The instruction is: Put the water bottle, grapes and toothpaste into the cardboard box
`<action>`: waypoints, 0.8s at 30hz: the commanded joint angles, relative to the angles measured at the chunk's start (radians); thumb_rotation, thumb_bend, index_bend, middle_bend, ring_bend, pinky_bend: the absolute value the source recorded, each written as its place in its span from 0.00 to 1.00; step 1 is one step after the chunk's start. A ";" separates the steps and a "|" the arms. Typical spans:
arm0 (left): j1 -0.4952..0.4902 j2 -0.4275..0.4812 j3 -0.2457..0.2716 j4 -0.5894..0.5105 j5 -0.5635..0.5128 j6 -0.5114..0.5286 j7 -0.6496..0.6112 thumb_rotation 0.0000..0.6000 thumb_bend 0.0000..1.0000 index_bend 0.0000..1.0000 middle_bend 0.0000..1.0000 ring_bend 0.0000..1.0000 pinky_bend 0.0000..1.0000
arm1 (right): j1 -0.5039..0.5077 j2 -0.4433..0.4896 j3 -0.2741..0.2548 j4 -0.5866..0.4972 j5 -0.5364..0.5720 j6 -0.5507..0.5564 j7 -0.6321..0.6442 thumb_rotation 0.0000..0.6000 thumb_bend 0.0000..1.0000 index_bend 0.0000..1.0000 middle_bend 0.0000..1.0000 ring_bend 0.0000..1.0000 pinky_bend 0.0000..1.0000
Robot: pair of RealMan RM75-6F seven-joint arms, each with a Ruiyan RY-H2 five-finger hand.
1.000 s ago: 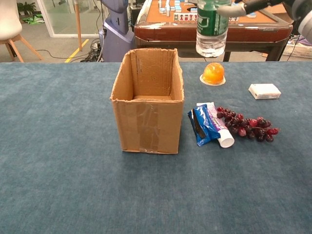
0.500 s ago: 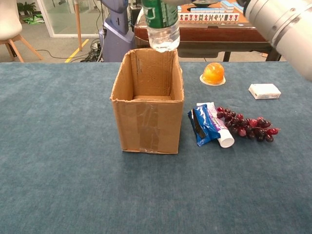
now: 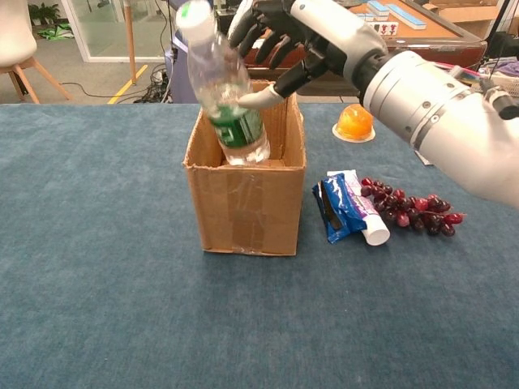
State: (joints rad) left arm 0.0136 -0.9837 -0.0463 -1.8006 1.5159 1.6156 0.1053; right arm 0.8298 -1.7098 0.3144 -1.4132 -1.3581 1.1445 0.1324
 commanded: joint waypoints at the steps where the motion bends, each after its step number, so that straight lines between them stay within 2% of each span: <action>1: -0.001 -0.001 0.000 0.001 -0.002 -0.003 0.004 1.00 0.28 0.32 0.44 0.35 0.55 | -0.005 0.031 -0.007 -0.029 0.006 -0.017 -0.014 1.00 0.00 0.11 0.19 0.22 0.35; 7: -0.003 -0.005 -0.001 0.004 -0.007 -0.009 0.010 1.00 0.28 0.32 0.43 0.35 0.55 | -0.046 0.114 -0.019 -0.104 -0.022 0.022 -0.031 1.00 0.00 0.09 0.17 0.21 0.35; 11: -0.003 -0.006 -0.001 0.003 -0.008 -0.011 0.015 1.00 0.28 0.32 0.44 0.35 0.55 | -0.091 0.215 -0.040 -0.184 -0.036 0.041 -0.075 1.00 0.00 0.09 0.17 0.21 0.35; 14: -0.003 -0.007 -0.001 0.002 -0.006 -0.007 0.019 1.00 0.28 0.32 0.43 0.35 0.55 | -0.131 0.301 -0.076 -0.236 -0.049 0.045 -0.105 1.00 0.00 0.09 0.18 0.21 0.35; 19: -0.002 -0.011 0.000 0.001 -0.002 -0.004 0.030 1.00 0.28 0.32 0.43 0.35 0.55 | -0.203 0.426 -0.148 -0.261 -0.087 0.064 -0.141 1.00 0.00 0.09 0.18 0.21 0.35; 24: -0.004 -0.017 0.000 0.002 -0.004 -0.010 0.042 1.00 0.28 0.32 0.43 0.35 0.55 | -0.265 0.472 -0.198 -0.251 -0.123 0.103 -0.098 1.00 0.00 0.12 0.18 0.21 0.35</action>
State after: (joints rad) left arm 0.0095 -0.9998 -0.0466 -1.7991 1.5117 1.6060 0.1469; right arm 0.5822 -1.2499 0.1332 -1.6653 -1.4664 1.2337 0.0208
